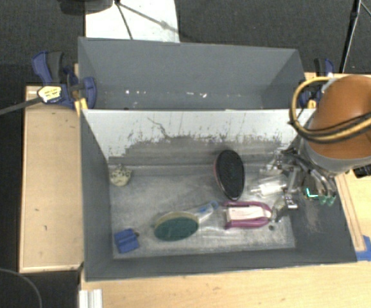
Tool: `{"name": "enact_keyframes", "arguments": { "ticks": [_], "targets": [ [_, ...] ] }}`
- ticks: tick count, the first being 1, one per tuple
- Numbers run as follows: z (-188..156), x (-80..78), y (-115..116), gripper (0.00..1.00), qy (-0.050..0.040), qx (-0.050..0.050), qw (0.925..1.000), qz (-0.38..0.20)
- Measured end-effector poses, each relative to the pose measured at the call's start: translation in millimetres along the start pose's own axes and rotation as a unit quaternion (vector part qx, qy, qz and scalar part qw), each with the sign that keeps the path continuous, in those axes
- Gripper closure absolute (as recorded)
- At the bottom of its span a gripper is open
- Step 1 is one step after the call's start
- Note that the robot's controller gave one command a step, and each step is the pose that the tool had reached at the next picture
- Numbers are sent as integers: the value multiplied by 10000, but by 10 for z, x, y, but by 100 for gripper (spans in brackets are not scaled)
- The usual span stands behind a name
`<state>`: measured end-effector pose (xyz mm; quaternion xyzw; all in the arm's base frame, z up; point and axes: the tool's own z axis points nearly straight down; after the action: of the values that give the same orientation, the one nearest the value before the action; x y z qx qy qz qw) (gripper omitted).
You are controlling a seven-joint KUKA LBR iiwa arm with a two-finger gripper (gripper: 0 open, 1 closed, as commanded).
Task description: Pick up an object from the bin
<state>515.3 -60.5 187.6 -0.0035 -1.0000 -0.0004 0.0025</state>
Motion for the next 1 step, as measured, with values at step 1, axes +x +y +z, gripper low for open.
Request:
{"name": "enact_keyframes", "arguments": {
  "ticks": [1],
  "targets": [
    [1170, 197, 299, 0, -68, 2, 9999, 127]
  ]
}}
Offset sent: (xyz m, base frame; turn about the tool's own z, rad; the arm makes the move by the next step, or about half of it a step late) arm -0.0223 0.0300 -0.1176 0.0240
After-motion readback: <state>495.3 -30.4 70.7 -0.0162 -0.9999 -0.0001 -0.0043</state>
